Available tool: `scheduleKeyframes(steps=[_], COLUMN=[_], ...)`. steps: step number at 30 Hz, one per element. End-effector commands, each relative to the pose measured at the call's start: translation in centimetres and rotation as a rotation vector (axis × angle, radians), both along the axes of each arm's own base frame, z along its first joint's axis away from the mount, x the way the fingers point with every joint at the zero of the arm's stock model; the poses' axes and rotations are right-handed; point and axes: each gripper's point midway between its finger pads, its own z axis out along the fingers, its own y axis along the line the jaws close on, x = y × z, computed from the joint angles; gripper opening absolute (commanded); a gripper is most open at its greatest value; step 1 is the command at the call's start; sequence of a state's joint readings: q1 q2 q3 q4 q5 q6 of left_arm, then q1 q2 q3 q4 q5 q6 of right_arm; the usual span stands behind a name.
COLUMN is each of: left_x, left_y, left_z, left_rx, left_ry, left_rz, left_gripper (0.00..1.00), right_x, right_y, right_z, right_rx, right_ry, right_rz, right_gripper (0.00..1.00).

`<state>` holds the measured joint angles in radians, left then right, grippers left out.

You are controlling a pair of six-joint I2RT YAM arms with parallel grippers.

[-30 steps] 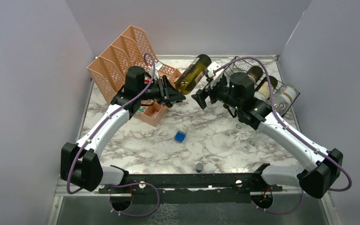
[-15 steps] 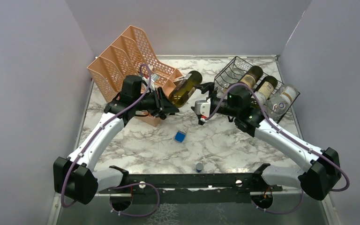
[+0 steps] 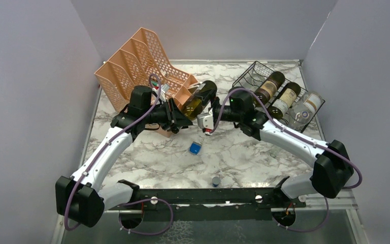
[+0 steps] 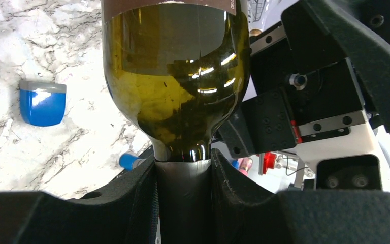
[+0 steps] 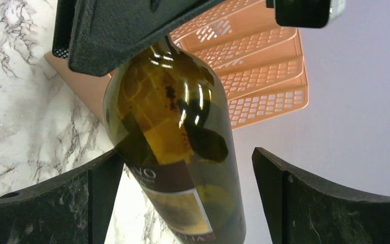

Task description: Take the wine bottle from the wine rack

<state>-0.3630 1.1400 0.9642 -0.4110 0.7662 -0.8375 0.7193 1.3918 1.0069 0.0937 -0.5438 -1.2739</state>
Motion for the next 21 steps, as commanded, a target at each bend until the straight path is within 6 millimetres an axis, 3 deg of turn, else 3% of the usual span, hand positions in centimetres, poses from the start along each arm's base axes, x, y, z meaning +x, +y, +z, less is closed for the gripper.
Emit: scheduleKeyframes(steps=[1, 14, 18, 21], left_x=[-0.4, -0.1, -0.1, 0.0], left_y=[-0.7, -0.7, -0.7, -0.6], left_z=[3.1, 2.5, 2.2, 2.2], left_rx=[-0.076, -0.061, -0.054, -0.048], left_ry=[-0.124, -0.102, -0.093, -0.097], left_rz=[-0.061, -0.056, -0.054, -0.046], left_gripper=[0.00, 0.01, 0.08, 0.22], right_x=[0.3, 1.3, 1.3, 0.9], right_y=[1.5, 2.4, 2.7, 3.0], right_z=[0.3, -1.2, -1.7, -1.4], right_rx=[-0.032, -0.032, -0.031, 0.002], right_ry=[-0.069, -0.130, -0.110, -0.087], right_rz=[0.037, 0.008, 0.016, 0.028], right_gripper=[0.98, 0.81, 0.75, 0.68])
